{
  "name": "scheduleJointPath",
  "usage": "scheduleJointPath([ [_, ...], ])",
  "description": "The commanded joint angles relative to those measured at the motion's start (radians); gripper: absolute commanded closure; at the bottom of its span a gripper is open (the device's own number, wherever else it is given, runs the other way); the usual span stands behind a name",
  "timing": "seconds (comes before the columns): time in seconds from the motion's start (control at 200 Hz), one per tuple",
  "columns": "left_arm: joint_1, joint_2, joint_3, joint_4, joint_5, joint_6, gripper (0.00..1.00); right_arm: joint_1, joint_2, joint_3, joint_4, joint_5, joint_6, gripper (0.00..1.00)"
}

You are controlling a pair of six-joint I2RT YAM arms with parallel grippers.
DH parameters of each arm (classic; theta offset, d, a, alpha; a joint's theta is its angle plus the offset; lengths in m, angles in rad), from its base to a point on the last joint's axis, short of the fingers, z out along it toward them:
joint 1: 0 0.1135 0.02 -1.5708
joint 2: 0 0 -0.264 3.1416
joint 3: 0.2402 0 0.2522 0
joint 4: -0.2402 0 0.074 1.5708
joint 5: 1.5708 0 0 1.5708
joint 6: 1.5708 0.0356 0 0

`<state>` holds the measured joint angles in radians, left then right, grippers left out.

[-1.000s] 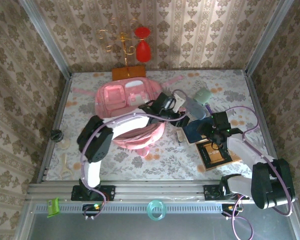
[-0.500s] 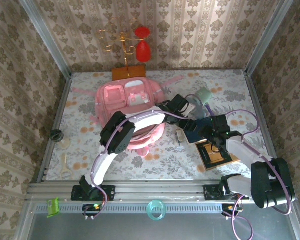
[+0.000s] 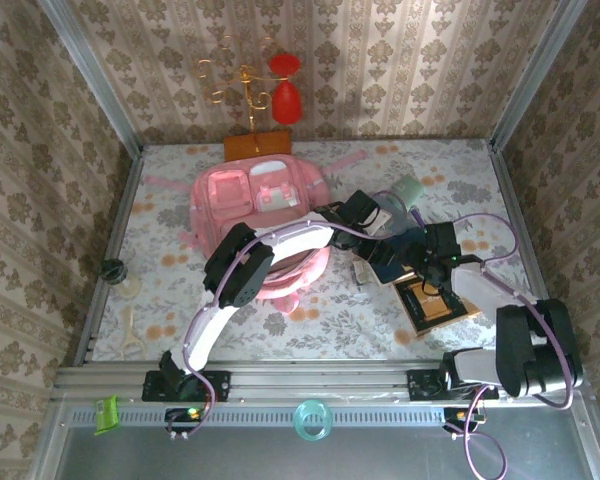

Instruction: Pack the student bag

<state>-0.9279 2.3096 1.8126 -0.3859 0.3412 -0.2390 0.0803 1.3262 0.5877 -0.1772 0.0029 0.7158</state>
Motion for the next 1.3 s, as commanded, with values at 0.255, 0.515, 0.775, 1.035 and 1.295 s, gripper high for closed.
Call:
scheduleJointPath([
  [0.255,-0.004,-0.074,-0.067,0.028,0.248,-0.024,0.28,-0.063,0.138,0.127,0.046,-0.038,-0.105,0.29],
  [0.515,0.012,-0.126,-0.115,0.078,-0.049,-0.098,0.24,-0.058,0.073,0.079,0.012,-0.080,-0.103,0.33],
  [0.775,0.010,-0.055,-0.062,0.025,-0.126,-0.084,0.23,-0.036,0.059,0.081,0.000,-0.064,-0.097,0.31],
  [1.035,0.000,-0.032,-0.049,0.031,0.001,-0.079,0.25,-0.035,0.129,0.080,0.016,-0.068,-0.097,0.31],
  [1.295,-0.011,0.033,0.058,-0.108,0.018,-0.035,0.23,-0.033,0.120,0.084,-0.001,-0.097,-0.111,0.31],
])
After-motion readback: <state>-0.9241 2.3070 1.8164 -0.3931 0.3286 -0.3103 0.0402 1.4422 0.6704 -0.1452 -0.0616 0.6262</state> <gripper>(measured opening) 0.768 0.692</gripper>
